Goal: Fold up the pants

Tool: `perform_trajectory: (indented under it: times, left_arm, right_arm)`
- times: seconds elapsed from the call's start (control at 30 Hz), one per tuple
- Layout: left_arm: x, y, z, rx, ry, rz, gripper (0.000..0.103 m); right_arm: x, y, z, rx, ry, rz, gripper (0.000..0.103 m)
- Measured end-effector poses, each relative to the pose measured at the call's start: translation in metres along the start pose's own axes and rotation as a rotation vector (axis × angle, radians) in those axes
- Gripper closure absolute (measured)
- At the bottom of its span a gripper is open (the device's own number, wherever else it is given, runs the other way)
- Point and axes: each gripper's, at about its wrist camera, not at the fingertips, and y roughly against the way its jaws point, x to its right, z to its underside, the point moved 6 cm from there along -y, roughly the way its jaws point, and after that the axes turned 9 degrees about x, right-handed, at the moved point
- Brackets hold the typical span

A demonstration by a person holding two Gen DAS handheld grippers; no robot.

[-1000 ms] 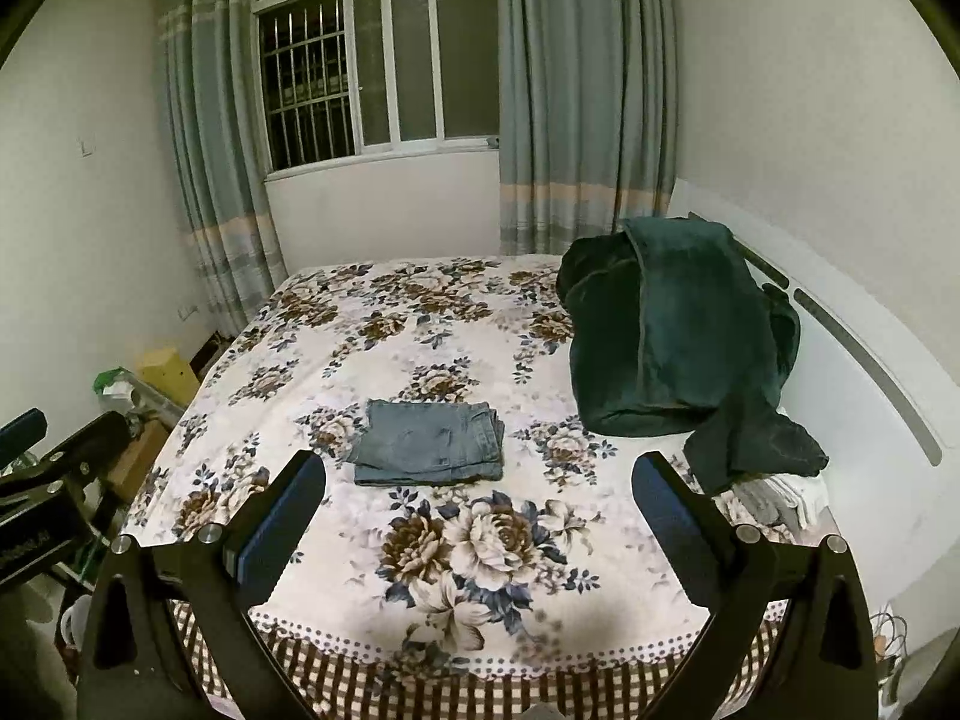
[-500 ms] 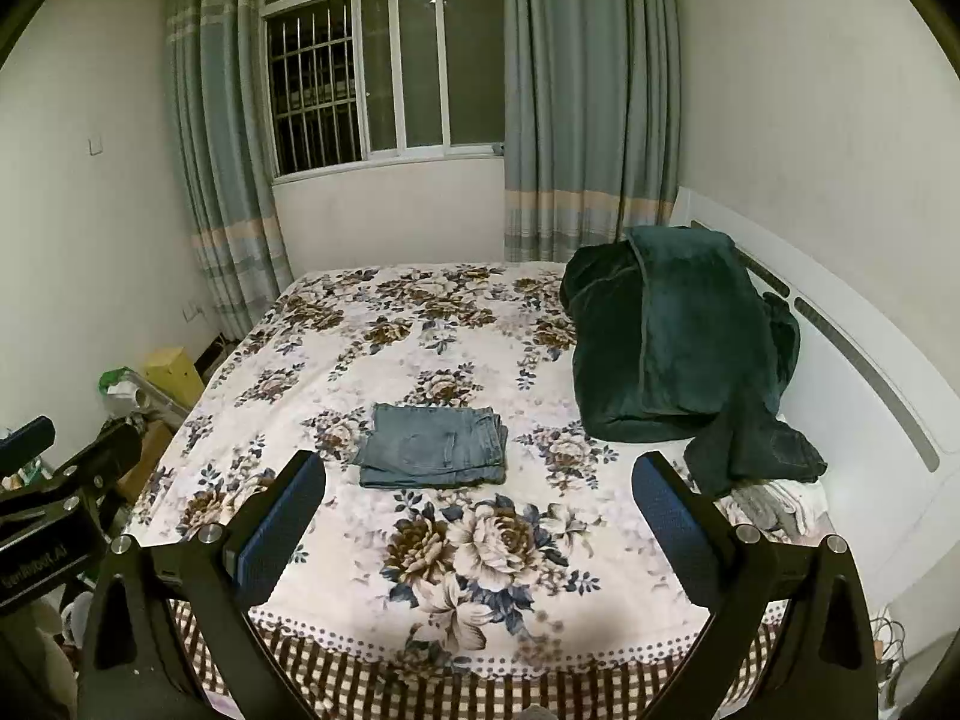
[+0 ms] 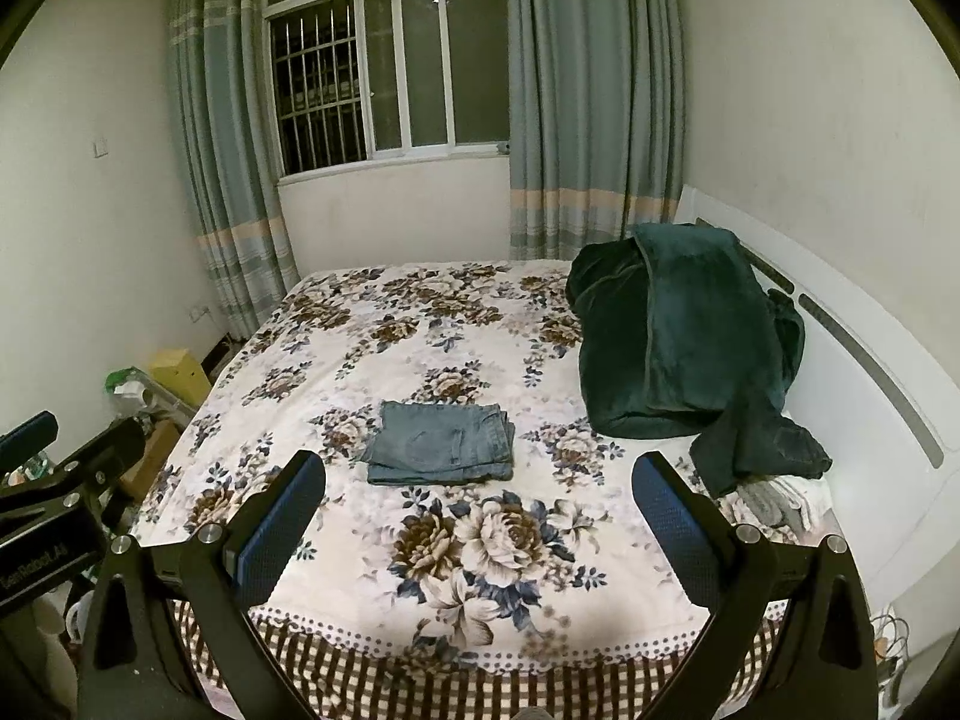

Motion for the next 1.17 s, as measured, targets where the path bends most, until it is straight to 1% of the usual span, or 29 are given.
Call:
perform_trajectory:
  times: [0.1,0.47,1.0,1.17]
  left_arm:
    - [-0.001,0.005,-0.001,0.0,-0.005,0.001,0.0]
    - [-0.001,0.009,-0.005,0.001,-0.012,0.0,0.0]
    - [-0.003,0.008,-0.005,0.0,-0.012,0.003,0.0]
    - [-0.008,0.01,-0.008,0.011,-0.014,0.001,0.0]
  right_arm:
    - [-0.004,0.002,0.0,-0.007,-0.001,-0.002,0.0]
    - [0.002,0.004,0.005,-0.006,-0.012,0.001,0.0]
    - [0.006,0.005,0.008,-0.002,-0.016,0.002,0.0]
    - [0.006,0.006,0.008,-0.001,-0.018,0.003,0.0]
